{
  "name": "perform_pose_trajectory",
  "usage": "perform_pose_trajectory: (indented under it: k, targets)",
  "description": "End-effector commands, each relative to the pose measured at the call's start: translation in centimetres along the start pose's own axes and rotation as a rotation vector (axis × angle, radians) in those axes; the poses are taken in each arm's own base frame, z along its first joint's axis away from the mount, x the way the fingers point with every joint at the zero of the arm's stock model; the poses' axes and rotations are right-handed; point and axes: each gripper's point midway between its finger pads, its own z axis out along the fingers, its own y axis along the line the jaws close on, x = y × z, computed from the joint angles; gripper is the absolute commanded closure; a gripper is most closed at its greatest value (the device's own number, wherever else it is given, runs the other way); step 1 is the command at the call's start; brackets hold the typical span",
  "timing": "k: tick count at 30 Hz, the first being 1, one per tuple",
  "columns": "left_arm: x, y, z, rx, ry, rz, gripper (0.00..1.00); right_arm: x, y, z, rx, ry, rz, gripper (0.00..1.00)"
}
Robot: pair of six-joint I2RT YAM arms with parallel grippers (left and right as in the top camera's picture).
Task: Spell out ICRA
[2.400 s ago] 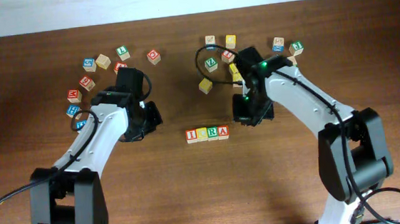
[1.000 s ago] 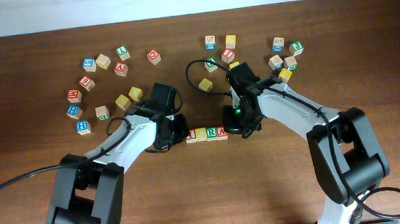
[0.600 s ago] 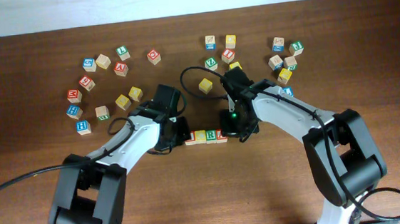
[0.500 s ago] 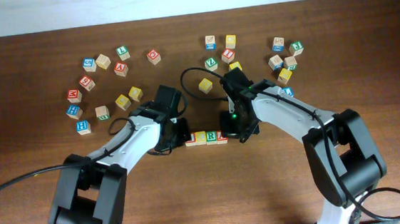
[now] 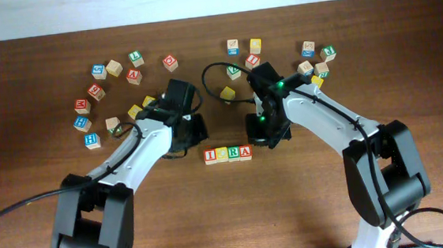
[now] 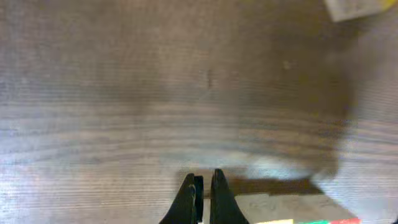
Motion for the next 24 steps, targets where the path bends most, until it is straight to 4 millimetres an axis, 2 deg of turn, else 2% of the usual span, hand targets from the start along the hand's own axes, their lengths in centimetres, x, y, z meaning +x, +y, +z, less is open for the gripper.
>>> perform_pose_trajectory:
  k: [1, 4, 12, 15, 21, 24]
  targets:
    - [-2.6, -1.5, -1.7, 0.055, -0.104, 0.024, 1.00, -1.2, -0.8, -0.9, 0.031, -0.048, 0.004, 0.96]
    - [-3.2, -2.3, -1.8, 0.085, -0.132, -0.006, 1.00, -2.4, -2.8, -1.5, 0.028, -0.067, 0.067, 0.96]
    - [-0.1, -6.7, -0.1, 0.133, -0.083, 0.104, 1.00, -3.9, -7.1, -2.7, 0.030, -0.096, 0.186, 0.95]
    - [0.3, -7.2, 0.0, 0.138, -0.080, 0.119, 1.00, -4.0, -7.5, -2.8, 0.044, -0.101, 0.192, 0.96]
    - [2.1, -7.1, 2.6, 0.103, -0.020, 0.130, 1.00, -4.0, -7.7, -2.8, 0.052, -0.099, 0.194, 0.96]
    - [2.3, -7.2, 2.6, 0.101, -0.015, 0.135, 1.00, -3.9, -7.7, -2.8, 0.053, -0.096, 0.195, 0.96]
